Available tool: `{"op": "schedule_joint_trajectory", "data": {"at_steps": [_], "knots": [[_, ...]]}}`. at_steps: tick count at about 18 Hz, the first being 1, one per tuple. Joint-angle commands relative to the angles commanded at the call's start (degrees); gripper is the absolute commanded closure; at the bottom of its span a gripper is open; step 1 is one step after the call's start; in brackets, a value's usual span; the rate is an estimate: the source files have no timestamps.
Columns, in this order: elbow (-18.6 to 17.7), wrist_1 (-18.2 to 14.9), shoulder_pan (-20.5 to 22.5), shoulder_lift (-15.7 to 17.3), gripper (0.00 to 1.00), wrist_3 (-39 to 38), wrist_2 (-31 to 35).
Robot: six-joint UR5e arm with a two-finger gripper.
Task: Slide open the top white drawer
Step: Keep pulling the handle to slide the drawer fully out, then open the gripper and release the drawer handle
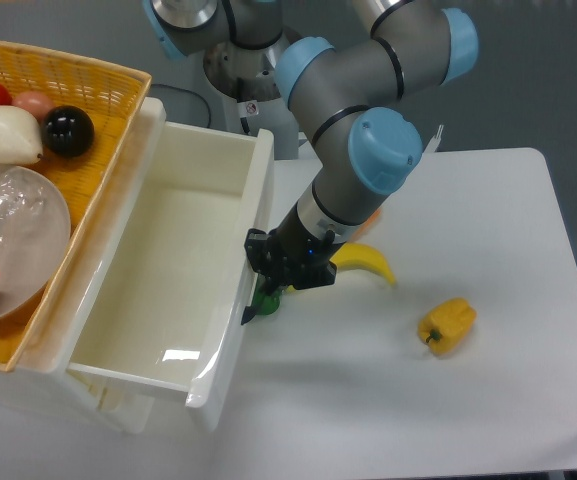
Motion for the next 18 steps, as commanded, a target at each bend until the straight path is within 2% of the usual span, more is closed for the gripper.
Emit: {"op": "schedule_joint_trajectory", "data": {"at_steps": [18], "knots": [[0.7, -0.4, 1.1, -0.7, 0.86, 0.9, -0.8]]}}
